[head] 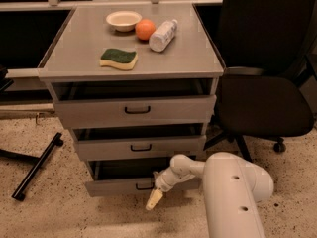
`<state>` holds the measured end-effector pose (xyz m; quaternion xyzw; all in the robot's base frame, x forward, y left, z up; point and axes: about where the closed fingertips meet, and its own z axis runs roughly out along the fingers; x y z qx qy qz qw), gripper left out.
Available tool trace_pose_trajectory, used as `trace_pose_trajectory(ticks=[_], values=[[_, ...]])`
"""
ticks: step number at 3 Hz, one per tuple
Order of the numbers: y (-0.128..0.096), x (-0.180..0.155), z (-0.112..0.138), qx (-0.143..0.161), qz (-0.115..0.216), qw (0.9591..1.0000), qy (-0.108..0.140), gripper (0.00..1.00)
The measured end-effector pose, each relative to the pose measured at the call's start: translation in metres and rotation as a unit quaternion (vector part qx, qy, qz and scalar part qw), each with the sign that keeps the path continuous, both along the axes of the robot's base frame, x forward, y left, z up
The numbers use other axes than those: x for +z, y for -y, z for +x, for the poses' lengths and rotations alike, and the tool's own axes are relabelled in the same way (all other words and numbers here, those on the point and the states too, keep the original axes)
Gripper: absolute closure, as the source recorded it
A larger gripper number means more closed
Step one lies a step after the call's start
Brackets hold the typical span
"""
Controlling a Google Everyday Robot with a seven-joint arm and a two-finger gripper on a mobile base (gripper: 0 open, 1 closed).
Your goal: Open bottom drawer
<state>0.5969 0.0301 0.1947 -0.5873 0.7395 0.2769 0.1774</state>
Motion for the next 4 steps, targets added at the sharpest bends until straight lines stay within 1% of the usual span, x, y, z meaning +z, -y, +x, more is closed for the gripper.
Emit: trace_pose_trajectory(ticks=[1, 2, 3, 4], values=[[0.025, 0.019, -0.031, -0.028, -0.004, 0.9992, -0.029, 0.00], [0.044, 0.036, -0.074, -0.047, -0.006, 0.9973, -0.055, 0.00], [0.041, 0.033, -0.088, -0.039, -0.007, 0.9971, -0.065, 0.00], [0.041, 0.033, -0.088, -0.038, -0.007, 0.9971, -0.065, 0.00]])
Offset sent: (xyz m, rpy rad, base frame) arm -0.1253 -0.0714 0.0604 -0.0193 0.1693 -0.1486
